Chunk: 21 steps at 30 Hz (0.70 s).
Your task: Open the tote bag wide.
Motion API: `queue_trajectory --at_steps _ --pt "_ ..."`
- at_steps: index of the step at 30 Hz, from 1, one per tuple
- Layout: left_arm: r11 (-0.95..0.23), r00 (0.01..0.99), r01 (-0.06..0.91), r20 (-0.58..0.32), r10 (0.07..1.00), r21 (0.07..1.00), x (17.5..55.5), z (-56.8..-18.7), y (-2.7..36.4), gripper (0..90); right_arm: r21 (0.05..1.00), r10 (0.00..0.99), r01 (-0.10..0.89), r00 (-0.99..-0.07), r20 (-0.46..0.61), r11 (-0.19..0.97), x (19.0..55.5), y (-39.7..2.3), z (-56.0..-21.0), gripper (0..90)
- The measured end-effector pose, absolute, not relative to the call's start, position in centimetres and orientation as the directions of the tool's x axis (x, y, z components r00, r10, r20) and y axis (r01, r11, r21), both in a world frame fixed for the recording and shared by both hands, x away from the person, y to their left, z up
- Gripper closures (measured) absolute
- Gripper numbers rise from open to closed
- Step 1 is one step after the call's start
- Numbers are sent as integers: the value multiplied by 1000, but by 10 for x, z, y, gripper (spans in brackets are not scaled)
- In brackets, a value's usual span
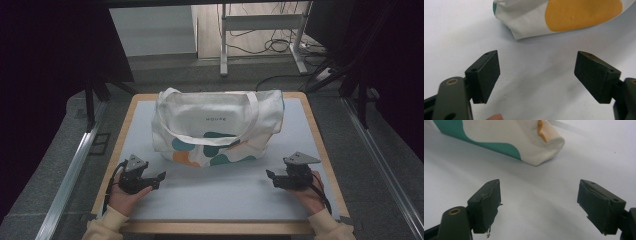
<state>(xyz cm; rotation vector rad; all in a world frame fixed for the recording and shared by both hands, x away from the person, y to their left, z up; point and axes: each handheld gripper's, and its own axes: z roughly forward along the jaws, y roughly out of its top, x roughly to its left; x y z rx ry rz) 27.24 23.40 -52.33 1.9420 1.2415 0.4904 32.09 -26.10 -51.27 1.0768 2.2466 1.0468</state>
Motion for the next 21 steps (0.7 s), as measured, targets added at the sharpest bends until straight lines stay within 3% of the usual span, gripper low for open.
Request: queue_trajectory --at_steps 21 --pt "-200 455 594 -121 882 779 273 -506 239 225 828 798 447 -603 0 338 320 -267 -490 222"
